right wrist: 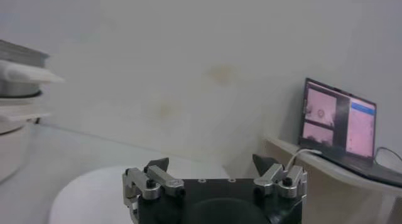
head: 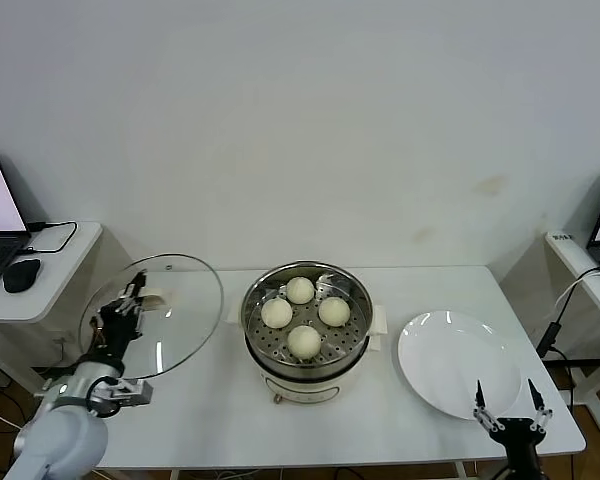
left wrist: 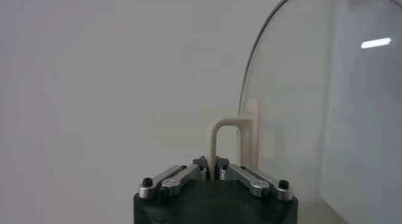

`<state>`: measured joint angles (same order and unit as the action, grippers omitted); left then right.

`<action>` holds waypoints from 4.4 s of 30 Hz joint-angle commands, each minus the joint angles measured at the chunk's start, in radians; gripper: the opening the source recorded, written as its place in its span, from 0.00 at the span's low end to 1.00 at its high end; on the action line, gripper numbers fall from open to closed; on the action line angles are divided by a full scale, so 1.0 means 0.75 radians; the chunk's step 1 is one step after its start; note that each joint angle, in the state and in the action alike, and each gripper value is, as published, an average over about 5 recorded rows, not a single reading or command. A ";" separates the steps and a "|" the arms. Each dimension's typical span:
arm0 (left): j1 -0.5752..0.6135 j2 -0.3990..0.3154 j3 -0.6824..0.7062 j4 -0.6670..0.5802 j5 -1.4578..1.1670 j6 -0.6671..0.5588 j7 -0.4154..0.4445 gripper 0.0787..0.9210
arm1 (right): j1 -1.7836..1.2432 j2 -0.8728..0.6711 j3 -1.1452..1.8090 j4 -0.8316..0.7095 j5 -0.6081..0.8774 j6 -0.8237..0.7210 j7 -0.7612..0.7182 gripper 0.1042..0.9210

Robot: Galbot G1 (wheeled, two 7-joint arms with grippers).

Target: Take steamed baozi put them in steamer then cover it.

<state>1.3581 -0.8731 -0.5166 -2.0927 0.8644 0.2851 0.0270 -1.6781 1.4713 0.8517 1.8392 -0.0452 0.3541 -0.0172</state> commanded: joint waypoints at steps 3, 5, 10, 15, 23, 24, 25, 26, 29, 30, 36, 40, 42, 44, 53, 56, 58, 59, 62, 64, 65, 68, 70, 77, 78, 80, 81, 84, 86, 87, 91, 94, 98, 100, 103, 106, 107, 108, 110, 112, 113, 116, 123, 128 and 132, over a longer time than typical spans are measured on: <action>-0.378 0.015 0.551 -0.085 0.038 0.219 0.145 0.07 | 0.013 0.102 -0.087 -0.036 -0.246 0.059 0.060 0.88; -0.455 -0.019 0.630 -0.061 0.058 0.251 0.174 0.07 | 0.018 0.114 -0.097 -0.043 -0.266 0.060 0.070 0.88; -0.610 -0.130 0.787 0.020 0.144 0.310 0.247 0.07 | 0.033 0.135 -0.109 -0.067 -0.300 0.059 0.087 0.88; -0.706 -0.243 0.911 0.106 0.286 0.350 0.325 0.07 | 0.036 0.140 -0.125 -0.094 -0.316 0.061 0.095 0.88; -0.795 -0.389 0.999 0.212 0.433 0.396 0.400 0.07 | 0.044 0.141 -0.130 -0.130 -0.347 0.075 0.105 0.88; -0.799 -0.412 1.002 0.230 0.452 0.399 0.403 0.07 | 0.045 0.141 -0.132 -0.130 -0.349 0.076 0.105 0.88; -0.801 -0.435 1.001 0.248 0.469 0.399 0.404 0.07 | 0.046 0.141 -0.135 -0.130 -0.349 0.076 0.106 0.88; -0.803 -0.455 0.999 0.266 0.487 0.398 0.405 0.07 | 0.046 0.141 -0.138 -0.129 -0.350 0.076 0.106 0.88; -0.802 -0.507 0.989 0.313 0.537 0.394 0.407 0.07 | 0.047 0.141 -0.146 -0.130 -0.353 0.077 0.105 0.88; -0.798 -0.523 0.983 0.324 0.556 0.392 0.410 0.07 | 0.048 0.141 -0.147 -0.131 -0.354 0.077 0.105 0.88; -0.754 -0.621 0.939 0.365 0.658 0.380 0.426 0.07 | 0.053 0.140 -0.159 -0.141 -0.359 0.075 0.104 0.88; -0.736 -0.675 0.922 0.392 0.705 0.370 0.428 0.07 | 0.056 0.140 -0.165 -0.143 -0.359 0.076 0.100 0.88; -0.730 -0.691 0.915 0.403 0.722 0.366 0.427 0.07 | 0.057 0.140 -0.168 -0.145 -0.358 0.077 0.097 0.88; -0.724 -0.699 0.906 0.416 0.738 0.360 0.426 0.07 | 0.057 0.140 -0.172 -0.147 -0.358 0.079 0.095 0.88; -0.694 -0.701 0.868 0.440 0.783 0.338 0.422 0.07 | 0.055 0.139 -0.180 -0.149 -0.357 0.085 0.093 0.88; -0.678 -0.698 0.864 0.427 0.784 0.336 0.422 0.07 | 0.054 0.139 -0.182 -0.150 -0.357 0.086 0.093 0.88; -0.667 -0.699 0.861 0.419 0.784 0.336 0.422 0.07 | 0.053 0.139 -0.183 -0.150 -0.357 0.086 0.093 0.88; -0.662 -0.699 0.858 0.416 0.785 0.336 0.422 0.07 | 0.053 0.139 -0.185 -0.150 -0.357 0.086 0.093 0.88; -0.643 -0.701 0.848 0.410 0.786 0.334 0.420 0.07 | 0.051 0.139 -0.188 -0.150 -0.357 0.087 0.093 0.88; -0.632 -0.699 0.843 0.406 0.786 0.332 0.420 0.07 | 0.050 0.139 -0.189 -0.151 -0.357 0.088 0.093 0.88; -0.627 -0.698 0.842 0.403 0.786 0.331 0.420 0.07 | 0.049 0.139 -0.190 -0.152 -0.357 0.089 0.093 0.88; -0.613 -0.698 0.840 0.395 0.788 0.328 0.419 0.07 | 0.048 0.139 -0.195 -0.153 -0.357 0.090 0.093 0.88; -0.606 -0.700 0.841 0.391 0.790 0.326 0.418 0.07 | 0.048 0.139 -0.198 -0.154 -0.357 0.090 0.093 0.88; -0.597 -0.716 0.851 0.394 0.795 0.321 0.413 0.07 | 0.047 0.139 -0.203 -0.157 -0.358 0.091 0.092 0.88; -0.597 -0.717 0.852 0.397 0.797 0.320 0.413 0.07 | 0.047 0.139 -0.203 -0.157 -0.358 0.092 0.092 0.88; -0.597 -0.720 0.851 0.402 0.800 0.318 0.412 0.07 | 0.047 0.139 -0.203 -0.158 -0.358 0.093 0.091 0.88; -0.597 -0.720 0.851 0.404 0.801 0.318 0.412 0.07 | 0.047 0.139 -0.203 -0.158 -0.357 0.093 0.091 0.88; -0.592 -0.722 0.850 0.405 0.802 0.316 0.412 0.07 | 0.047 0.138 -0.204 -0.158 -0.356 0.093 0.090 0.88; -0.587 -0.724 0.851 0.403 0.801 0.316 0.412 0.07 | 0.048 0.138 -0.205 -0.159 -0.356 0.092 0.090 0.88; -0.585 -0.725 0.851 0.403 0.801 0.316 0.411 0.07 | 0.048 0.137 -0.206 -0.159 -0.356 0.092 0.090 0.88; -0.584 -0.732 0.851 0.407 0.800 0.316 0.405 0.07 | 0.049 0.137 -0.210 -0.161 -0.357 0.092 0.090 0.88; -0.587 -0.741 0.849 0.417 0.798 0.314 0.391 0.07 | 0.049 0.136 -0.214 -0.162 -0.357 0.093 0.090 0.88; -0.591 -0.752 0.844 0.421 0.796 0.310 0.374 0.07 | 0.046 0.134 -0.215 -0.159 -0.357 0.094 0.089 0.88; -0.593 -0.750 0.843 0.410 0.796 0.310 0.374 0.08 | 0.046 0.133 -0.216 -0.158 -0.357 0.093 0.089 0.88; -0.588 -0.735 0.844 0.374 0.793 0.310 0.379 0.15 | 0.046 0.133 -0.216 -0.158 -0.358 0.092 0.089 0.88; -0.566 -0.710 0.847 0.331 0.790 0.309 0.386 0.25 | 0.047 0.136 -0.218 -0.158 -0.361 0.090 0.087 0.88; -0.555 -0.702 0.848 0.318 0.789 0.308 0.387 0.28 | 0.046 0.136 -0.219 -0.158 -0.363 0.089 0.087 0.88; -0.544 -0.696 0.848 0.305 0.788 0.306 0.388 0.32 | 0.046 0.137 -0.220 -0.158 -0.365 0.089 0.087 0.88; -0.520 -0.682 0.847 0.276 0.782 0.303 0.387 0.38 | 0.043 0.138 -0.224 -0.156 -0.368 0.089 0.086 0.88; -0.490 -0.661 0.844 0.237 0.771 0.302 0.385 0.46 | 0.040 0.138 -0.227 -0.153 -0.370 0.089 0.086 0.88; -0.473 -0.647 0.841 0.213 0.764 0.301 0.385 0.49 | 0.038 0.138 -0.228 -0.152 -0.372 0.089 0.086 0.88; -0.405 -0.591 0.825 0.130 0.742 0.294 0.380 0.59 | 0.036 0.138 -0.226 -0.150 -0.374 0.089 0.085 0.88; -0.198 -0.481 0.703 -0.151 0.579 0.228 0.248 0.83 | 0.016 0.120 -0.219 -0.137 -0.366 0.092 0.083 0.88; 0.032 -0.420 0.510 -0.317 0.090 0.143 -0.074 0.88 | -0.003 0.084 -0.222 -0.119 -0.337 0.093 0.078 0.88; 0.237 -0.399 0.237 -0.279 -0.714 -0.218 -0.389 0.88 | -0.004 0.080 -0.218 -0.105 -0.321 0.085 0.068 0.88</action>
<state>1.1969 -1.2536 -0.0116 -2.1403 1.2341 0.4411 0.1684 -1.6727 1.5507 0.6845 1.7473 -0.3085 0.4235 0.0406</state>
